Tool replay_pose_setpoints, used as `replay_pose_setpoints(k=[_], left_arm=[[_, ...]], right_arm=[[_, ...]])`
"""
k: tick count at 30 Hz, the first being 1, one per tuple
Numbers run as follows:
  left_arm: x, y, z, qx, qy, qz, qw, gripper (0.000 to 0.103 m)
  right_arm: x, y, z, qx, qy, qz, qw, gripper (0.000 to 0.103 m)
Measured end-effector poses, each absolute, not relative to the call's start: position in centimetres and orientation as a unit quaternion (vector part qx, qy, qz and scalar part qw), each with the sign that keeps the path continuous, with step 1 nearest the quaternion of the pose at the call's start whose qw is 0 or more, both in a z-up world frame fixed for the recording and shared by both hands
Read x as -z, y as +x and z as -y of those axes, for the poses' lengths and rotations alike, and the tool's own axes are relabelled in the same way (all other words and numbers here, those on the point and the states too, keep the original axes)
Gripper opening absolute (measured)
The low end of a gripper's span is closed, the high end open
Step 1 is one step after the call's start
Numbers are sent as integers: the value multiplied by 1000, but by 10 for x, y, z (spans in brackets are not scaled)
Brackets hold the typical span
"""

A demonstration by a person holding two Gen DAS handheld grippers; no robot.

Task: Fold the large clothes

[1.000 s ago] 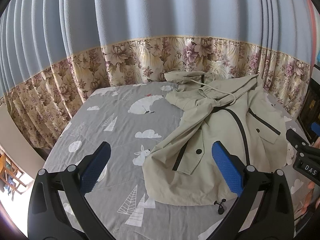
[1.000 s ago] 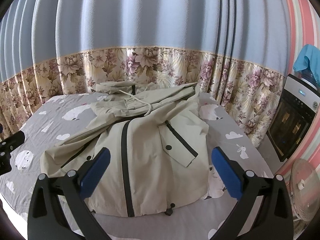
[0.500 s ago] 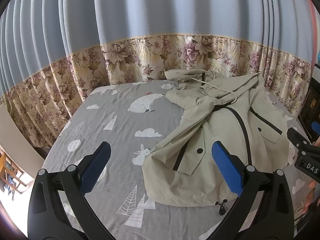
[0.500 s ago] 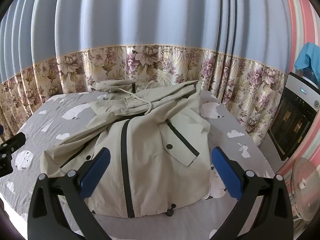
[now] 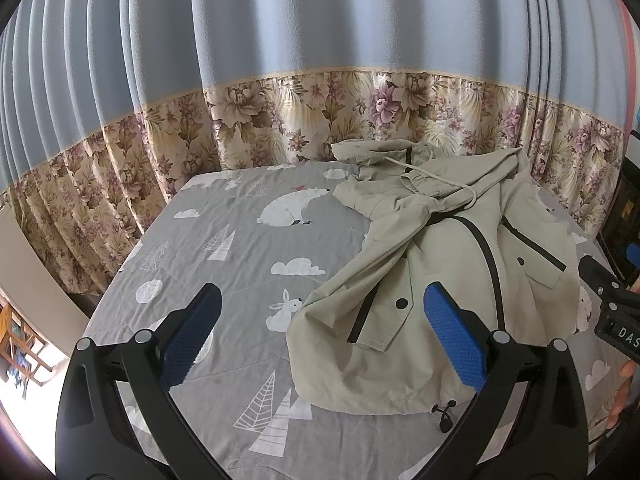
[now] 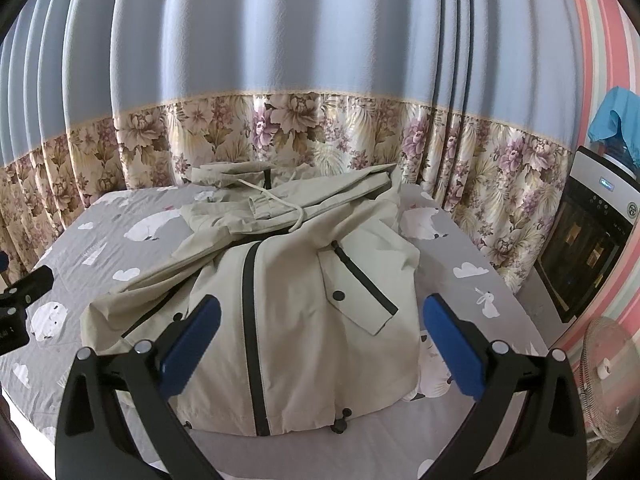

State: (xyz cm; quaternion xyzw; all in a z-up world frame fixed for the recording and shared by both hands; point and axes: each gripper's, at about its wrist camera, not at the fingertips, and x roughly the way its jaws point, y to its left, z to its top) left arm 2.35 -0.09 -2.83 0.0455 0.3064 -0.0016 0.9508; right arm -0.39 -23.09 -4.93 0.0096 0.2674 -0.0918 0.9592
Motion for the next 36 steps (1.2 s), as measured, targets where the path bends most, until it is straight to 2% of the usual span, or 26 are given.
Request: replay_pose_setpoints(k=[36], left_arm=[[33, 28, 1, 3, 50, -311, 949, 100]], right_arm=[[58, -1, 229, 96, -27, -260, 961, 101]])
